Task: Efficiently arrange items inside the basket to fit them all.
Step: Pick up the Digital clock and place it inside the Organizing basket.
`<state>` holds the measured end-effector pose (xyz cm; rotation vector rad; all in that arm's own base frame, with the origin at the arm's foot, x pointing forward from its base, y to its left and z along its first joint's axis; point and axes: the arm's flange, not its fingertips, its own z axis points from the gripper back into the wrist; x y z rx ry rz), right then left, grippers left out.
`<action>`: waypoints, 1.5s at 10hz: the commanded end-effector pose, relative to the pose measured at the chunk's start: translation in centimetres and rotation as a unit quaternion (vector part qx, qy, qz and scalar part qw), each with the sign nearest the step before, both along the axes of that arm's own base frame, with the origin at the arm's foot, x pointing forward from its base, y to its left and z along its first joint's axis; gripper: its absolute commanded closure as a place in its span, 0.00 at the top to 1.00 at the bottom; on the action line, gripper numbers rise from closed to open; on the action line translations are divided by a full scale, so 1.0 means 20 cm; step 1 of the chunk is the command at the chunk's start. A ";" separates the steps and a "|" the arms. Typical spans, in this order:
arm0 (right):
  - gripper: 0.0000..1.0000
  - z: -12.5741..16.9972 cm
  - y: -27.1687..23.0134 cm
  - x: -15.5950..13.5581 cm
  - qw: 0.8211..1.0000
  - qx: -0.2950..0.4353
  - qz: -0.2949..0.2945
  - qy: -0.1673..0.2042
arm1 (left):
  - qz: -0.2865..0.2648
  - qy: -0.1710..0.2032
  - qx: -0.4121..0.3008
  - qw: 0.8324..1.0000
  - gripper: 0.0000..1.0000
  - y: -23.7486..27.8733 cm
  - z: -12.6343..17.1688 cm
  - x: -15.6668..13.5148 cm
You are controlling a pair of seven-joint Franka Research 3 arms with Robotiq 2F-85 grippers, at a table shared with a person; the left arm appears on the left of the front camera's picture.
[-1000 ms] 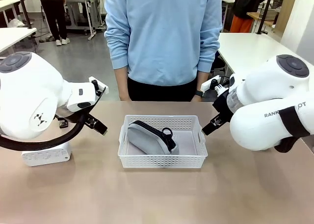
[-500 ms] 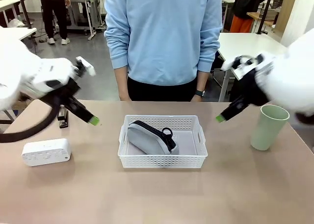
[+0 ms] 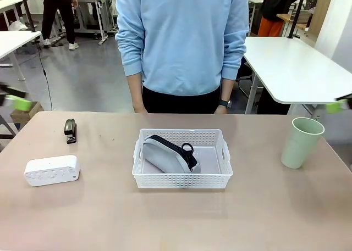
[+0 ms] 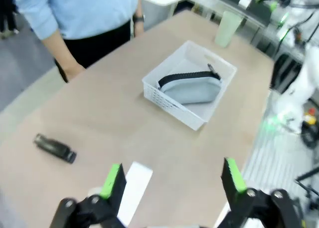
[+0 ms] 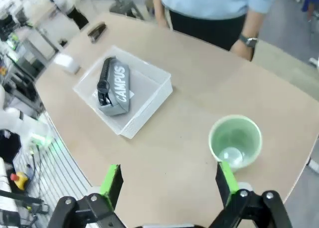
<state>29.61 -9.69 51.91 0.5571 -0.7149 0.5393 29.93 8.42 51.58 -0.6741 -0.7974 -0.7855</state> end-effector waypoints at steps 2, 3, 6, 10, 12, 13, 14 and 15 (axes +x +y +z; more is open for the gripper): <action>1.00 -0.13 -0.45 -0.11 0.989 0.143 -0.035 -0.002 | 0.039 0.021 -0.126 0.991 1.00 0.31 -0.28 -0.17; 1.00 -0.20 -0.60 -0.14 0.981 0.187 -0.058 0.005 | 0.064 0.013 -0.181 0.981 1.00 0.44 -0.34 -0.23; 1.00 -0.42 -0.78 -0.05 0.954 0.261 -0.120 0.081 | 0.105 0.015 -0.231 0.967 1.00 0.50 -0.47 -0.28; 1.00 -0.32 -0.75 -0.21 0.969 0.226 -0.098 0.032 | 0.091 0.014 -0.216 0.972 1.00 0.63 -0.37 -0.27; 1.00 -0.32 -0.75 -0.21 0.969 0.226 -0.098 0.032 | 0.091 0.014 -0.216 0.972 1.00 0.63 -0.37 -0.27; 1.00 -0.32 -0.75 -0.21 0.969 0.226 -0.098 0.032 | 0.091 0.014 -0.216 0.972 1.00 0.63 -0.37 -0.27; 1.00 -0.32 -0.75 -0.21 0.969 0.226 -0.098 0.032 | 0.091 0.014 -0.216 0.972 1.00 0.63 -0.37 -0.27; 1.00 -0.32 -0.75 -0.21 0.969 0.226 -0.098 0.032 | 0.091 0.014 -0.216 0.972 1.00 0.63 -0.37 -0.27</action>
